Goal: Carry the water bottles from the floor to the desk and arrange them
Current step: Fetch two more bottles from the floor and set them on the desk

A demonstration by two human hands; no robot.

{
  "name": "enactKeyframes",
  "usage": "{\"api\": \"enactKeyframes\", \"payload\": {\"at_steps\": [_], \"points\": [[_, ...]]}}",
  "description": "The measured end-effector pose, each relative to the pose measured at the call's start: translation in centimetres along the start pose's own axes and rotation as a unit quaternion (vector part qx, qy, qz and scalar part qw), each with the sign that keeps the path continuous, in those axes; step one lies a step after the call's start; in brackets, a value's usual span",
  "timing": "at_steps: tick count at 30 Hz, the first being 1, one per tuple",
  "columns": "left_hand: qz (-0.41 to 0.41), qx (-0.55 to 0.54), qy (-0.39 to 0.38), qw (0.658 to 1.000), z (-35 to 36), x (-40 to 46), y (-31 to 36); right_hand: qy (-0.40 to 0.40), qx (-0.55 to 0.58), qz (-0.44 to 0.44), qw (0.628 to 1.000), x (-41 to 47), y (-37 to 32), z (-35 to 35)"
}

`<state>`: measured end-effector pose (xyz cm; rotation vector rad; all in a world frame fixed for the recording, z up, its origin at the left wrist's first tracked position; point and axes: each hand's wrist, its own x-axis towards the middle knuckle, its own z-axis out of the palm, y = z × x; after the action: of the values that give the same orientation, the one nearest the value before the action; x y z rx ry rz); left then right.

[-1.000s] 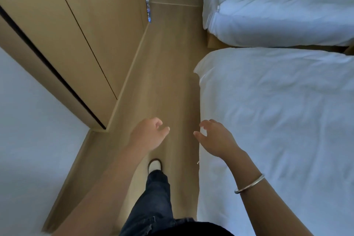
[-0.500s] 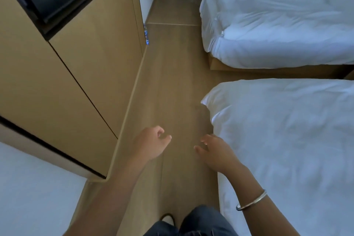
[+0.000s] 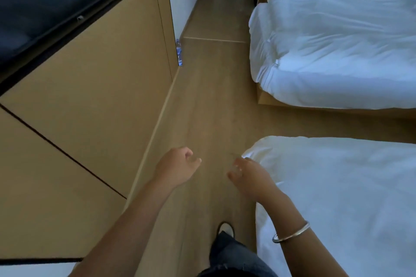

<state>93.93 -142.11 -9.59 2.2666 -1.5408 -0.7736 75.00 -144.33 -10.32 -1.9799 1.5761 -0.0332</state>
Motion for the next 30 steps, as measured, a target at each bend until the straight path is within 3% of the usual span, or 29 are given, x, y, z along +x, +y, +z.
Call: {"api": "enactKeyframes", "payload": {"at_steps": [7, 18, 30], "points": [[-0.018, -0.024, 0.025, 0.999, -0.3, 10.5, 6.4, 0.001, 0.006, -0.024, 1.000, 11.3, 2.0, -7.1], [-0.009, -0.052, 0.013, 0.999, -0.7, 26.9, 9.3, -0.048, 0.010, -0.012, 0.999, 26.7, 3.4, -11.4], [-0.019, -0.043, 0.040, 0.998, -10.5, 52.2, 11.5, -0.038, -0.003, -0.056, 0.998, 50.6, -5.3, -19.3]]}}
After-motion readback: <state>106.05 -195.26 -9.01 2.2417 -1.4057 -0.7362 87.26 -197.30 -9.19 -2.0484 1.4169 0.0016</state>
